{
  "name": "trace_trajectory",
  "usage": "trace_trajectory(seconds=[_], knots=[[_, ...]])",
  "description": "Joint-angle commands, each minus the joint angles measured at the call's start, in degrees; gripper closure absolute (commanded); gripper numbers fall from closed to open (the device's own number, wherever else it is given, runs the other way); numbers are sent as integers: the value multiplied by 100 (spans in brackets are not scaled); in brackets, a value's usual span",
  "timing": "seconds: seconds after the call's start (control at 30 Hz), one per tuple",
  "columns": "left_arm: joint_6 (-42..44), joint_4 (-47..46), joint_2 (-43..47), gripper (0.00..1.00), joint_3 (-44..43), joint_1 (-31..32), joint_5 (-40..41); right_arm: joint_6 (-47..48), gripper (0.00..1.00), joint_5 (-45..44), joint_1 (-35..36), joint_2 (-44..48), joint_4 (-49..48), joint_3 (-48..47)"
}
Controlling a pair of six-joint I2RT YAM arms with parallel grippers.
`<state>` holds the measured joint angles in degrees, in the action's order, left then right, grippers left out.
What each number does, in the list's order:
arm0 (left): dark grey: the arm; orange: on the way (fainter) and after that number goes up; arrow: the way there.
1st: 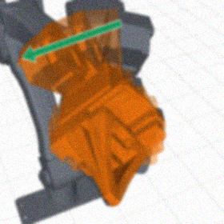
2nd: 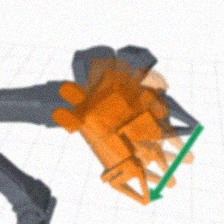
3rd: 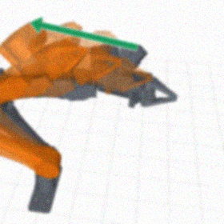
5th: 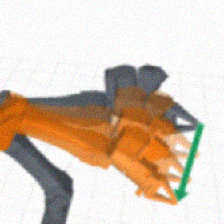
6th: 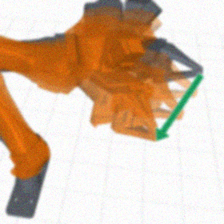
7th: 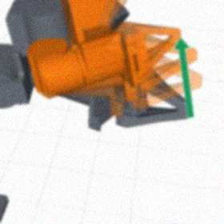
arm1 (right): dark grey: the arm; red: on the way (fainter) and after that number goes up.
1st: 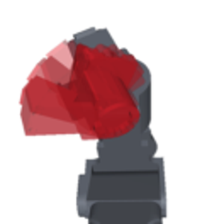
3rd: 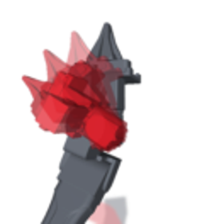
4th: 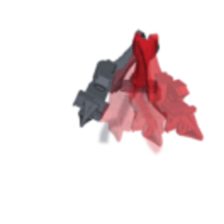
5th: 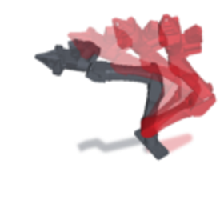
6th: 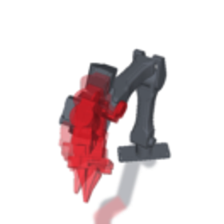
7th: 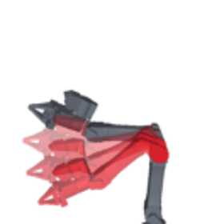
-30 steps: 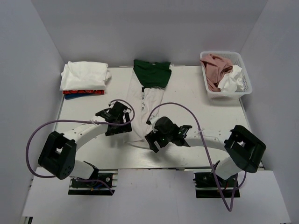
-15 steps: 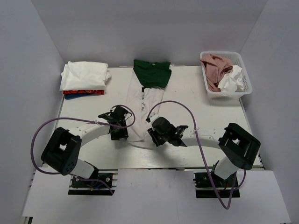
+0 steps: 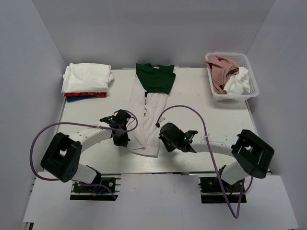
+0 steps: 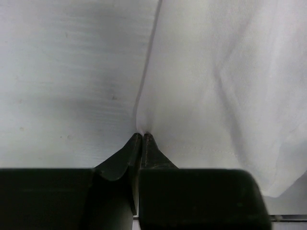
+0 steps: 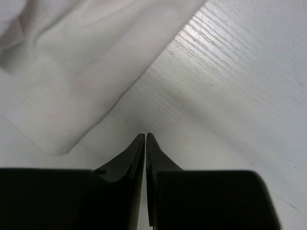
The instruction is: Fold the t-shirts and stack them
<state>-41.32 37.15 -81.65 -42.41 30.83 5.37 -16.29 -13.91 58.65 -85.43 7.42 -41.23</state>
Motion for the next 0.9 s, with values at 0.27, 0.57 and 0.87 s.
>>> trace_trajectory(seconds=[0.27,0.57,0.87], knots=[[133,566,430,0,-583,20,8,1198,53,1707,401,299,-681,-157],[186,680,737,0,-883,20,167,1358,45,1058,674,-536,-620,-447],[1194,-519,904,0,-419,20,-1864,602,96,486,656,15,-382,300]])
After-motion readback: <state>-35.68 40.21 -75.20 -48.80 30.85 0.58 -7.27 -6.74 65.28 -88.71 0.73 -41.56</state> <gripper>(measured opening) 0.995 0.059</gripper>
